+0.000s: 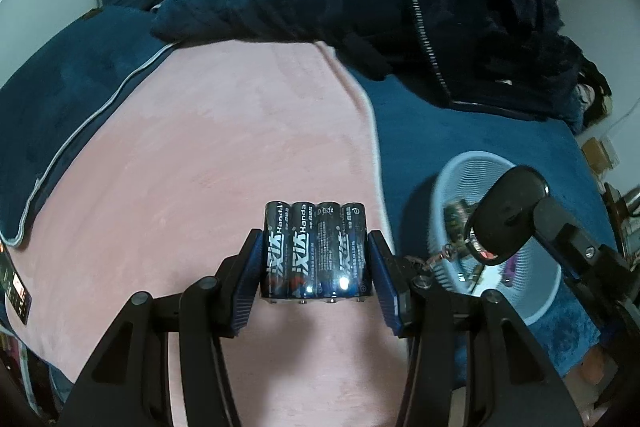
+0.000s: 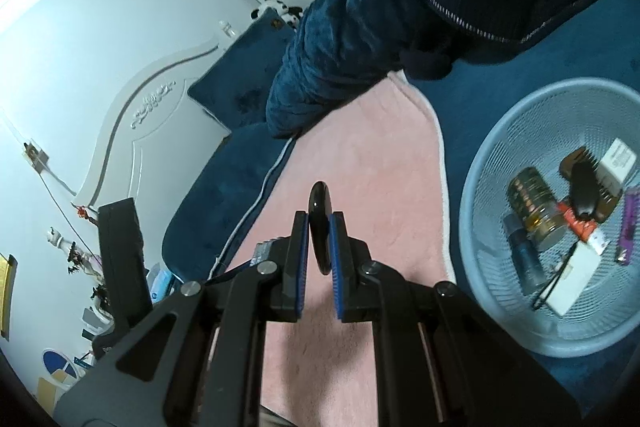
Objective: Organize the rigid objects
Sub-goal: 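Carry the batteries with the left tool to the basket while the right tool carries the key fob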
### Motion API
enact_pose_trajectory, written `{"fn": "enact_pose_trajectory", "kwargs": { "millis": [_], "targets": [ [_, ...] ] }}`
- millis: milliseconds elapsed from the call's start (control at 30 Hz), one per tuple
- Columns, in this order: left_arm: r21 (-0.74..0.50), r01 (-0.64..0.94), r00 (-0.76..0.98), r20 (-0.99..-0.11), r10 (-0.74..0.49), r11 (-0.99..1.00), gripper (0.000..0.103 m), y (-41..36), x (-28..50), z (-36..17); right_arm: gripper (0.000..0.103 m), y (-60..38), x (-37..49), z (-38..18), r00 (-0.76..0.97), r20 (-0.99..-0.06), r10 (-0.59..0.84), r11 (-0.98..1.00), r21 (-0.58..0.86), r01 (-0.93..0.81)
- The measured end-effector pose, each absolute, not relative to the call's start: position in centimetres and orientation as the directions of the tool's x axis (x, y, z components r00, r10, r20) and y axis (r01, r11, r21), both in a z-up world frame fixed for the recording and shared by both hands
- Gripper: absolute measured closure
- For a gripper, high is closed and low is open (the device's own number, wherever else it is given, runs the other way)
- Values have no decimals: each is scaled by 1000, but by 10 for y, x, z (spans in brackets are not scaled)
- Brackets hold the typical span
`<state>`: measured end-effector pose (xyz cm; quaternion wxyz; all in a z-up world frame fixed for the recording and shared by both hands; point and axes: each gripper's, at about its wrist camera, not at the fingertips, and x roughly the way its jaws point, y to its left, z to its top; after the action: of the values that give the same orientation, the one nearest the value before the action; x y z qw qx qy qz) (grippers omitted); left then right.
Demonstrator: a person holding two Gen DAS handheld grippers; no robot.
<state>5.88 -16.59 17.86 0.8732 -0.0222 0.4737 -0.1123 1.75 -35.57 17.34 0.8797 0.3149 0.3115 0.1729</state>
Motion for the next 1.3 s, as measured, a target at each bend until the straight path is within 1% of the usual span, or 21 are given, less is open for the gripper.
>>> {"fn": "enact_pose_trajectory", "kwargs": {
  "millis": [300,467,767,1033,1300],
  "targets": [
    [-165,268,536,-793,-289,949,50,-224,59,205,92,-402,-8,219,830,-382,406,777,623,-92],
    [-178,315,521,-788,-327,932,50,-257,57,210,92,-432,-22,234,867,-376,325,804,593,-44],
    [-198,407,458,-800,-387,892,50,-322,49,201,92,-475,-39,232,881,-439,177,853,515,85],
    [-195,458,416,-815,-403,867,50,-364,47,190,92,-503,-46,213,860,-491,136,847,509,156],
    [-179,477,385,-838,-388,860,50,-382,53,175,92,-518,-44,188,827,-544,140,827,524,204]
  ]
}}
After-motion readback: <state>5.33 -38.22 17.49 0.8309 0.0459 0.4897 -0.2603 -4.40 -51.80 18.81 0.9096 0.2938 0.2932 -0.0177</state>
